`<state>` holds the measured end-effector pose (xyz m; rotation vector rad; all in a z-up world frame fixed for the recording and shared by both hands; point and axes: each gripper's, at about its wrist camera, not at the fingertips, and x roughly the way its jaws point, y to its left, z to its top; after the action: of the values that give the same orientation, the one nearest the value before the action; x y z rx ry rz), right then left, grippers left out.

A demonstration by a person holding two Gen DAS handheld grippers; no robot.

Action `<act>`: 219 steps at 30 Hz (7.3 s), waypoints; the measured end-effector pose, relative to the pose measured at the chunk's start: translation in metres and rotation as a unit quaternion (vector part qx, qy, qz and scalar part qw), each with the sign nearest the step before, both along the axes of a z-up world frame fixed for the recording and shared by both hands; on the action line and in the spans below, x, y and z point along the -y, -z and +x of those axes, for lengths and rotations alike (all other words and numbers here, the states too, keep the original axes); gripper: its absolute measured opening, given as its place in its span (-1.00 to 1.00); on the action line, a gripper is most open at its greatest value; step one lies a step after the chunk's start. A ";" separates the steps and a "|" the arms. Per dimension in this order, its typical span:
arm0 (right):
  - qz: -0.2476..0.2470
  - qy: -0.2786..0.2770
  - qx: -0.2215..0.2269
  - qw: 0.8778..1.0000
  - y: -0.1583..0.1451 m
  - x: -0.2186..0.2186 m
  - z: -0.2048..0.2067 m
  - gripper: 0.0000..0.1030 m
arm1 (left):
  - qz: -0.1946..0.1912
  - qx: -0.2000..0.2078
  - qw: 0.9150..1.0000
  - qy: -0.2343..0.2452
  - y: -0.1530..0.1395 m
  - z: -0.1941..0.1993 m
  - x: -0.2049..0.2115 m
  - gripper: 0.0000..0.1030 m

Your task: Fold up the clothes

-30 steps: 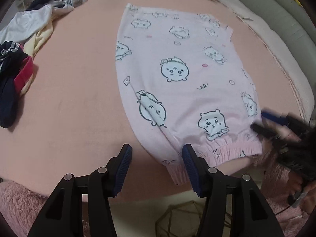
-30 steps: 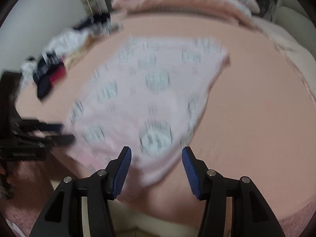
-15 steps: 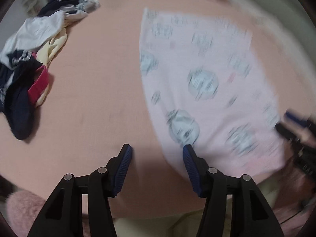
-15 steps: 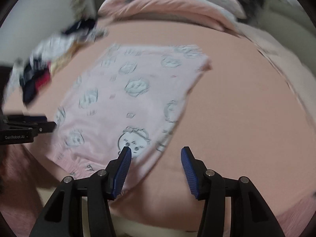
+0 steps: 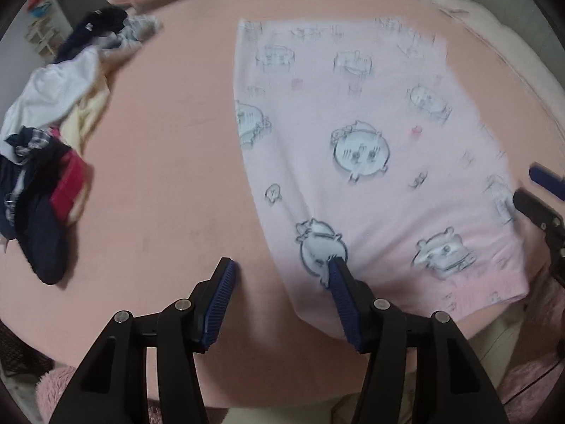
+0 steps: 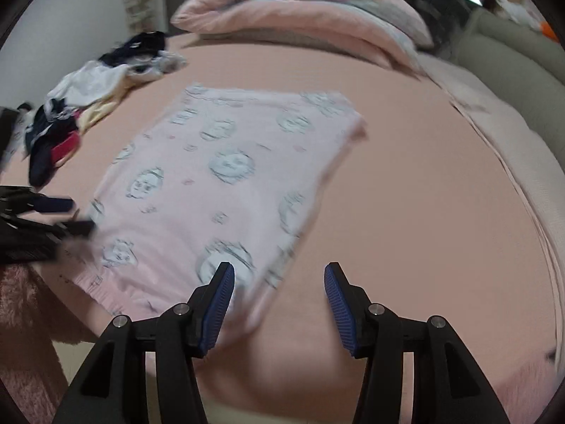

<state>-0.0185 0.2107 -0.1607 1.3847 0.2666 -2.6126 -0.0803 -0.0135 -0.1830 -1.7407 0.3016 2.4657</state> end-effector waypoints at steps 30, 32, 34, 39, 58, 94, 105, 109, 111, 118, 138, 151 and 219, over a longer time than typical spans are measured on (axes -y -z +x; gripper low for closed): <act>-0.271 0.053 0.128 0.953 0.023 -0.022 -0.012 0.25 | 0.273 0.036 0.956 -0.099 -0.014 0.090 0.046 0.35; -0.263 0.054 0.148 0.952 0.034 -0.011 -0.017 -0.05 | 0.287 0.042 0.950 -0.113 -0.008 0.094 0.046 0.35; -0.234 0.048 0.136 0.962 0.038 -0.001 -0.022 -0.21 | 0.295 0.035 0.947 -0.122 -0.011 0.099 0.047 0.35; -0.241 0.028 0.137 0.960 0.037 0.011 -0.024 -0.54 | 0.353 0.041 0.925 -0.137 -0.018 0.102 0.058 -0.40; -0.207 0.040 0.152 0.966 0.019 0.010 -0.005 -0.42 | 0.348 0.057 0.923 -0.153 -0.015 0.091 0.053 -0.39; -0.257 0.019 0.116 0.959 -0.028 -0.023 0.033 -0.76 | 0.404 0.044 0.908 -0.102 -0.047 0.115 0.039 -0.71; -0.245 -0.012 0.078 0.966 -0.066 -0.016 -0.048 -0.76 | 0.409 0.028 0.909 -0.079 -0.074 0.032 0.038 -0.71; -0.250 -0.009 0.074 0.965 -0.067 -0.016 -0.092 -0.76 | 0.408 0.025 0.910 -0.071 -0.080 -0.014 0.042 -0.71; -0.251 -0.013 0.062 0.966 -0.072 -0.015 -0.121 -0.76 | 0.404 0.020 0.912 -0.063 -0.085 -0.042 0.042 -0.71; -0.228 0.003 0.058 0.972 -0.060 -0.004 -0.218 -0.77 | 0.392 0.026 0.917 -0.074 -0.067 -0.140 0.042 -0.71; -0.121 -0.055 0.084 0.988 -0.024 0.012 -0.247 -0.10 | 0.205 -0.043 0.977 0.047 -0.039 -0.140 0.002 -0.21; -0.159 0.074 0.057 0.983 -0.029 -0.069 -0.191 0.17 | 0.259 -0.045 0.956 -0.131 -0.054 -0.062 0.068 -0.13; -0.026 0.048 0.018 0.998 0.032 -0.031 -0.026 0.03 | 0.132 -0.039 0.988 0.064 -0.052 0.082 -0.081 -0.58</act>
<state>-0.0444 0.2417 -0.1928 1.4585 0.1287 -2.6475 0.0019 0.0677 -0.1311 -1.4745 0.0849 2.3609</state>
